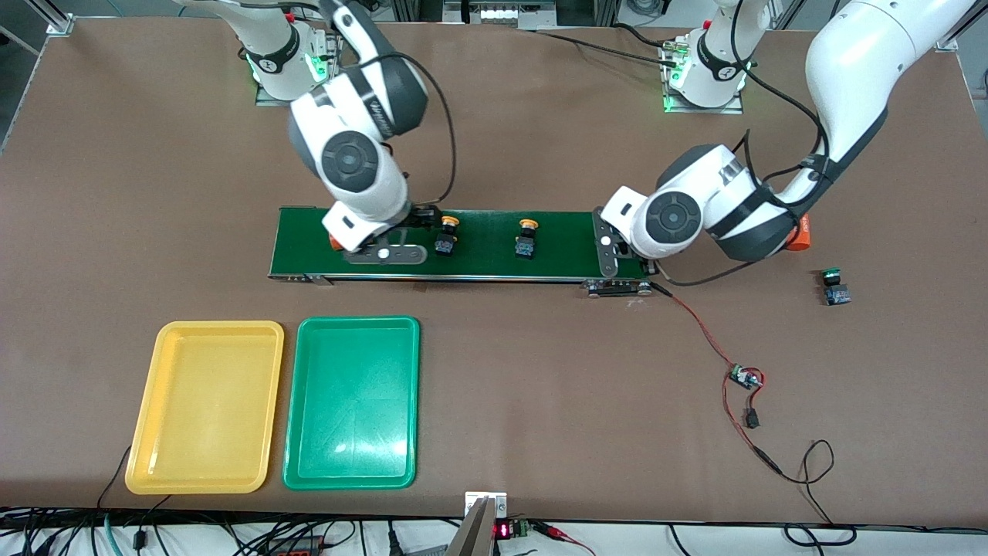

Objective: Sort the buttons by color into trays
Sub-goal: 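Release the green button on the belt while the right gripper grasps a yellow button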

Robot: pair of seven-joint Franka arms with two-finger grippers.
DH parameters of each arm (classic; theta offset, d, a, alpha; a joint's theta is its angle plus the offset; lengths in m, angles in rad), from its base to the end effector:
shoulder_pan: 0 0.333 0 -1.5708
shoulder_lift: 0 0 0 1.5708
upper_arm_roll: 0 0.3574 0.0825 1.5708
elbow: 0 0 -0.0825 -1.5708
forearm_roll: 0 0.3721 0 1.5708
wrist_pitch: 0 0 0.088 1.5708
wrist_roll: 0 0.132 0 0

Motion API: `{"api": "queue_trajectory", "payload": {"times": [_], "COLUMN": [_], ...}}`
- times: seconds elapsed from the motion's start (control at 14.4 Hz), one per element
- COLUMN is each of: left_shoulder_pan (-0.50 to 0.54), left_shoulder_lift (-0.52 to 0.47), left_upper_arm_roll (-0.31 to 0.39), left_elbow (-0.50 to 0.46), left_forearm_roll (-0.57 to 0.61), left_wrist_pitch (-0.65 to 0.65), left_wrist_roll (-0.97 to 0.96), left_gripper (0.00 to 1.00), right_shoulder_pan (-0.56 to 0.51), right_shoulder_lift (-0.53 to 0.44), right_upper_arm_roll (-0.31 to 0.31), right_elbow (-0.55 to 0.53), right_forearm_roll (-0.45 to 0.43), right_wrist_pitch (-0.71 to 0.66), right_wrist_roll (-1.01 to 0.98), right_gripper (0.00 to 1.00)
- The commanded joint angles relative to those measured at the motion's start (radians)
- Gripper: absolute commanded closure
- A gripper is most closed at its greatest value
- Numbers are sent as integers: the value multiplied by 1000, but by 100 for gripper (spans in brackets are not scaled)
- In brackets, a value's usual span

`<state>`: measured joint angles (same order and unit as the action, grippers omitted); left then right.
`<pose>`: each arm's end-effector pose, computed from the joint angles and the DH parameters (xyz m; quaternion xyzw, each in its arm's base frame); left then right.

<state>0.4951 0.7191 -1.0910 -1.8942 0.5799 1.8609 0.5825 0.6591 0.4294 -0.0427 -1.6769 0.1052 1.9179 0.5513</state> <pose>0.5355 -0.2366 0.2824 0.7419 -0.6523 -0.1440 0.0570 0.5212 0.3850 0.3590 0.9948 0.0110 -0.0994 0.0195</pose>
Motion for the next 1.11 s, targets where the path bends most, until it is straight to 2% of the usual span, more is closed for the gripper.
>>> {"api": "queue_trajectory", "payload": {"times": [0.0,0.14,0.21,0.28,0.35,0.56,0.63,0.77,0.84,0.91,1.04], "left_shoulder_pan": [42,36,36,34,36,72,95,146,172,192,226], "left_shoulder_lift": [-17,-17,-17,-15,-17,-36,-43,-46,-46,-46,-46], "left_upper_arm_roll": [-27,-29,-29,-29,-29,-75,-99,-138,-156,-164,-165], "left_elbow": [-82,-91,-95,-97,-95,-83,-69,-27,4,36,101], "left_forearm_roll": [11,11,11,11,11,9,8,8,8,8,6], "left_wrist_pitch": [101,116,126,130,130,100,43,-61,-112,-153,-219], "left_wrist_roll": [34,33,30,30,31,22,-16,-138,-207,-261,-396], "left_gripper": [93,91,81,30,1,0,0,0,0,0,0], "right_shoulder_pan": [14,23,31,33,34,34,33,33,33,27,20], "right_shoulder_lift": [41,66,81,101,118,144,147,158,160,160,160], "right_upper_arm_roll": [-12,-12,-12,-12,-12,-12,-12,-12,-12,-12,-12], "right_elbow": [23,23,23,22,23,22,20,20,20,20,22], "right_forearm_roll": [13,13,11,11,13,15,14,16,18,24,24], "right_wrist_pitch": [16,52,67,85,98,104,104,110,113,115,115], "right_wrist_roll": [31,41,41,41,42,42,42,42,44,64,88], "right_gripper": [0,0,0,0,0,0,6,24,50,61,70]}}
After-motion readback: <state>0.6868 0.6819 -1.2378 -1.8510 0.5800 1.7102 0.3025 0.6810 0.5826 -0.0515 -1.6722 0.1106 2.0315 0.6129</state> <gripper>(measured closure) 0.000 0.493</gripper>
